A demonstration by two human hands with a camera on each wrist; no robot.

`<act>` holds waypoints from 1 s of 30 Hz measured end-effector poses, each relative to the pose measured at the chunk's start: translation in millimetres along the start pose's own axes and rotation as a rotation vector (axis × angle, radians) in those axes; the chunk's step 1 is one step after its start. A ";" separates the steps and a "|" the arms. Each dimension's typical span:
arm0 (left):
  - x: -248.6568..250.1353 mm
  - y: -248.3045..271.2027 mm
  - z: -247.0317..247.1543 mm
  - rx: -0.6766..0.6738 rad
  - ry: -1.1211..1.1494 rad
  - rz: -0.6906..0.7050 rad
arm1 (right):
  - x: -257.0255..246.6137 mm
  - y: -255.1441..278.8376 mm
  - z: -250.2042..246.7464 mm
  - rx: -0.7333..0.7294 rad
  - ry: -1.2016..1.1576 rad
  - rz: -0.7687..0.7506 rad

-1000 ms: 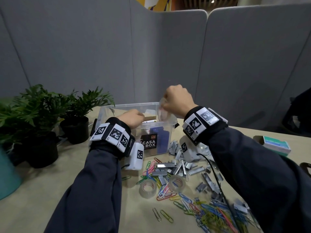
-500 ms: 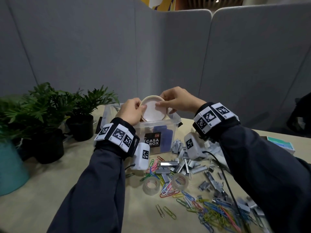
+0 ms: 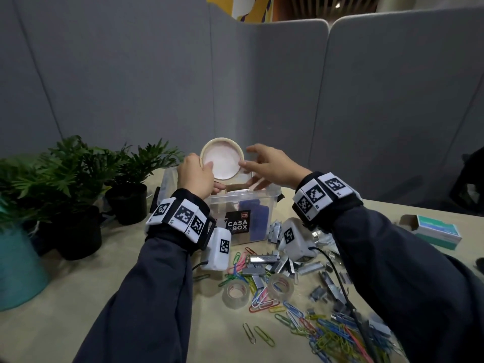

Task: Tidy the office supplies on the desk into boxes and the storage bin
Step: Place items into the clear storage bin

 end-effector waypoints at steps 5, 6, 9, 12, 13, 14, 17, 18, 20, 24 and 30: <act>-4.8 -5.6 19.1 -0.256 -0.219 0.008 | 0.0 -1.0 -11.9 0.270 -0.025 -0.091; -7.6 -7.1 21.9 -0.291 -0.296 0.001 | 3.1 -1.0 -16.4 0.351 0.018 -0.083; -15.3 -10.6 26.2 -0.341 -0.404 -0.036 | 6.8 0.2 -24.8 0.497 0.272 -0.044; -18.2 -9.8 33.8 -0.414 -0.402 -0.039 | 7.4 0.2 -18.9 0.461 0.472 0.000; -18.4 -8.9 36.6 -0.451 -0.411 -0.035 | 8.5 0.4 -16.5 0.454 0.489 0.013; -18.1 -7.7 39.4 -0.490 -0.425 -0.027 | 8.8 1.2 -15.0 0.453 0.490 0.022; -17.2 -4.0 43.9 -0.563 -0.469 -0.028 | 9.9 -1.3 -10.9 0.431 0.527 0.060; -17.5 -3.5 44.4 -0.577 -0.480 -0.037 | 9.1 -3.2 -8.9 0.405 0.586 0.076; -16.8 -1.5 44.0 -0.592 -0.509 -0.068 | 5.9 -6.9 -4.5 0.346 0.746 0.093; -13.4 4.5 44.6 -0.609 -0.575 -0.089 | 16.1 -15.9 3.0 0.129 0.991 0.168; -16.8 3.9 45.6 -0.652 -0.608 -0.085 | 33.5 -25.0 12.2 -0.146 1.159 0.338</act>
Point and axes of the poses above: each hand's wrist, its own y-axis away from the middle knuckle, its own z-axis out of the palm, x = y × z, the point moved 7 cm from there along -y, towards the middle knuckle, and after that the axes turned 1 degree about z, right-handed, at the moved point
